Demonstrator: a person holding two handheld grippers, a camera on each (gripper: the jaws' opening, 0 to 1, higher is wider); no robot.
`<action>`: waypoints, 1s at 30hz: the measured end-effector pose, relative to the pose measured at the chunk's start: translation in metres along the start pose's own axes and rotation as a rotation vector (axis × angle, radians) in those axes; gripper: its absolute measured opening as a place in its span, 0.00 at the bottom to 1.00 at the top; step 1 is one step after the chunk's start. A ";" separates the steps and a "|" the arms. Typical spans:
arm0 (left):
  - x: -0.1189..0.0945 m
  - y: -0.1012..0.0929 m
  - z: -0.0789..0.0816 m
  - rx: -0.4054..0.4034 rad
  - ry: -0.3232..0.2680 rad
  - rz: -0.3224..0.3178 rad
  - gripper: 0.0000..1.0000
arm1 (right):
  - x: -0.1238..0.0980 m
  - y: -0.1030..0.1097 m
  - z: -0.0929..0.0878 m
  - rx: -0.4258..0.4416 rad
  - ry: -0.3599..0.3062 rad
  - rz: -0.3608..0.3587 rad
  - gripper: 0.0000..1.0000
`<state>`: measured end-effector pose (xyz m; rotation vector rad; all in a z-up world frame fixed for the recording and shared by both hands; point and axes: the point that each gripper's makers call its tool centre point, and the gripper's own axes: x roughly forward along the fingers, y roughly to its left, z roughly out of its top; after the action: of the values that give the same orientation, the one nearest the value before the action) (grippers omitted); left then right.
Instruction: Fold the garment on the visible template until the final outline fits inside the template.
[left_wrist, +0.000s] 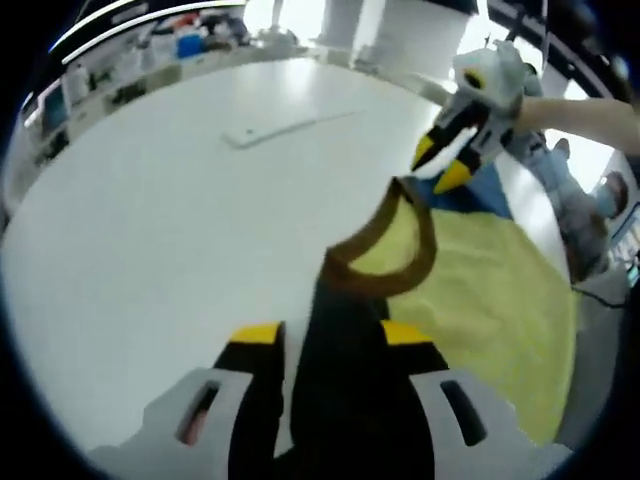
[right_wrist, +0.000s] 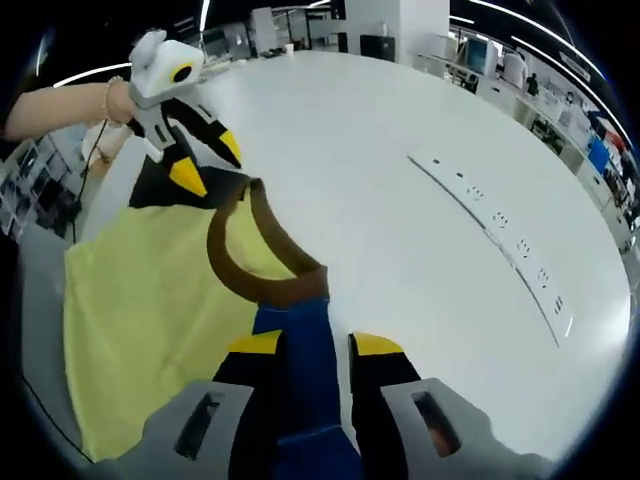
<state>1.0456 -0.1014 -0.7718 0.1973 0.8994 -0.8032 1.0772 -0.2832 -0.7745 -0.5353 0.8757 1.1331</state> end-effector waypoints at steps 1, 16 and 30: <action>0.001 0.001 0.001 0.001 -0.002 0.000 0.30 | 0.001 0.000 0.000 0.000 0.002 0.001 0.24; 0.011 0.005 0.007 0.053 0.022 -0.002 0.00 | 0.008 0.000 0.003 -0.093 -0.002 0.002 0.02; 0.018 0.026 0.023 0.072 0.004 0.042 0.00 | 0.011 -0.021 0.010 -0.126 -0.008 -0.053 0.02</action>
<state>1.0840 -0.1038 -0.7749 0.2798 0.8677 -0.7966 1.1018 -0.2768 -0.7789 -0.6534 0.7822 1.1457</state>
